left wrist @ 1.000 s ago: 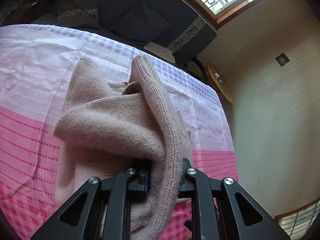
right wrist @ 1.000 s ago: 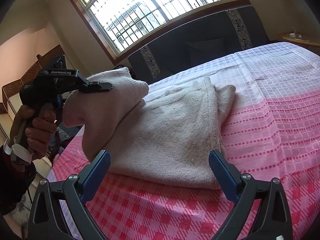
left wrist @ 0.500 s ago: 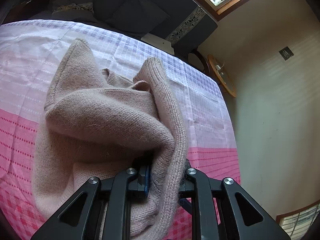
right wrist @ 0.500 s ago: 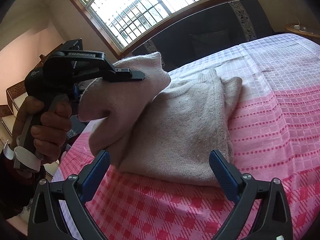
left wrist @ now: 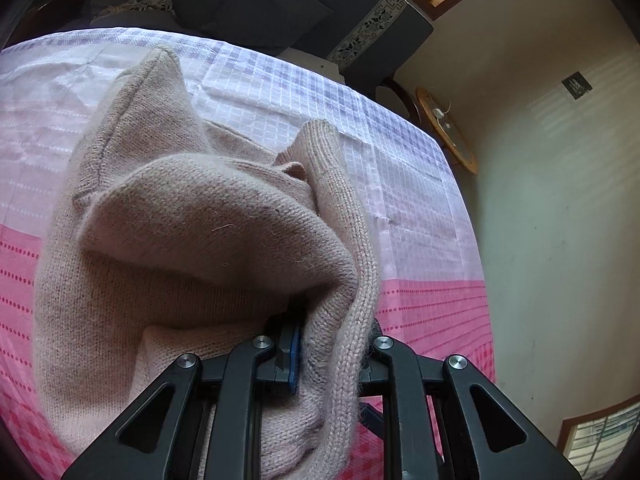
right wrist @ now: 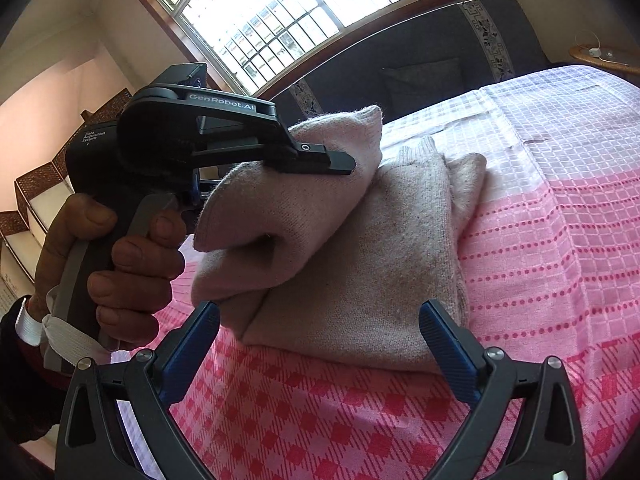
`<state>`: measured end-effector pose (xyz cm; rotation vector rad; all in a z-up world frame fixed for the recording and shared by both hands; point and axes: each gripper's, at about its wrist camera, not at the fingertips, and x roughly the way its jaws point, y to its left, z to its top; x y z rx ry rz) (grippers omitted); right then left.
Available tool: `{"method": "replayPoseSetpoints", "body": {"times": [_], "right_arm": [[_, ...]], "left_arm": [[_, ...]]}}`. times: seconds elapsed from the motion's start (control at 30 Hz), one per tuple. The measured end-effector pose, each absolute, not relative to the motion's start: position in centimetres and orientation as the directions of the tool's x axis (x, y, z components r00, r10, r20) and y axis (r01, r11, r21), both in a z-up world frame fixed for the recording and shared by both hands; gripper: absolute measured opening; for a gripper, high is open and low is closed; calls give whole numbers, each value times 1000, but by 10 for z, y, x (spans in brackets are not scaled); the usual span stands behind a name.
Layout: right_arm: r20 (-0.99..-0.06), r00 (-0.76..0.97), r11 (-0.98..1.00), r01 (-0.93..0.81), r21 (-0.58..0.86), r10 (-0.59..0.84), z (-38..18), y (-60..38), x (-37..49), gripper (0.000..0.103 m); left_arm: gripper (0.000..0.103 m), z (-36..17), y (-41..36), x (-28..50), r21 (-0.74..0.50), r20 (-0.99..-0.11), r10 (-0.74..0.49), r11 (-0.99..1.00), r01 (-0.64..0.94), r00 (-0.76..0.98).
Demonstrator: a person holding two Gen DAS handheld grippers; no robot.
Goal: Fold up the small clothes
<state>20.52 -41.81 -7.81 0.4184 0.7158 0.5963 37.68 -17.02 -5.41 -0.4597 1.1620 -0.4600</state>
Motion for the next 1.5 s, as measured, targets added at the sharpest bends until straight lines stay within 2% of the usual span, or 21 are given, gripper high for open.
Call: {"method": "replayPoseSetpoints", "body": {"times": [0.13,0.23,0.37,0.53,0.6,0.63,0.73,0.87,1.0,1.1,1.27,1.37,1.43,1.5], "right_arm": [[-483,602,756,-361,545,636,-78,-418,205,100],[-484,601,756,-360,547,636,-79,-419,206,100],[-486,601,758,-360,544,634,-79,-419,207,100],[-490,600,760,-358,543,633,-79,-418,208,100],[-487,602,757,-352,550,633,-80,-420,208,101],[-486,601,755,-350,554,635,-80,-420,209,101],[-477,606,753,-353,556,637,-80,-421,208,101],[-417,612,714,-388,582,672,-77,-427,200,101],[-279,639,614,-389,687,717,-62,-448,191,100],[-235,562,520,-425,741,793,-47,-450,207,100],[-362,453,521,-297,801,815,-56,-440,256,100],[-370,396,478,-222,850,841,-74,-437,277,100],[-414,369,496,-162,853,832,-87,-433,287,100],[-419,343,484,-129,865,841,-95,-427,291,99]], "left_arm": [[20,-53,-176,380,-568,-758,-575,814,123,308],[30,-50,-179,380,-583,-748,-598,800,144,289],[38,-41,-181,376,-647,-690,-674,738,191,263],[41,-11,-178,359,-692,-593,-750,660,292,291],[52,-2,-165,351,-672,-573,-740,671,315,353],[55,1,-155,346,-653,-575,-719,690,310,390],[55,-5,-122,335,-615,-592,-672,733,291,445],[55,-32,-96,319,-508,-654,-577,814,281,489],[55,-58,-84,300,-529,-633,-614,788,316,472],[55,-69,-92,289,-514,-635,-634,774,371,442],[55,-80,-113,268,-463,-651,-662,734,496,372],[55,-84,-121,259,-381,-668,-635,740,554,389],[55,-87,-124,255,-366,-665,-636,735,572,392],[55,-86,-126,254,-350,-663,-636,730,586,396]]}}
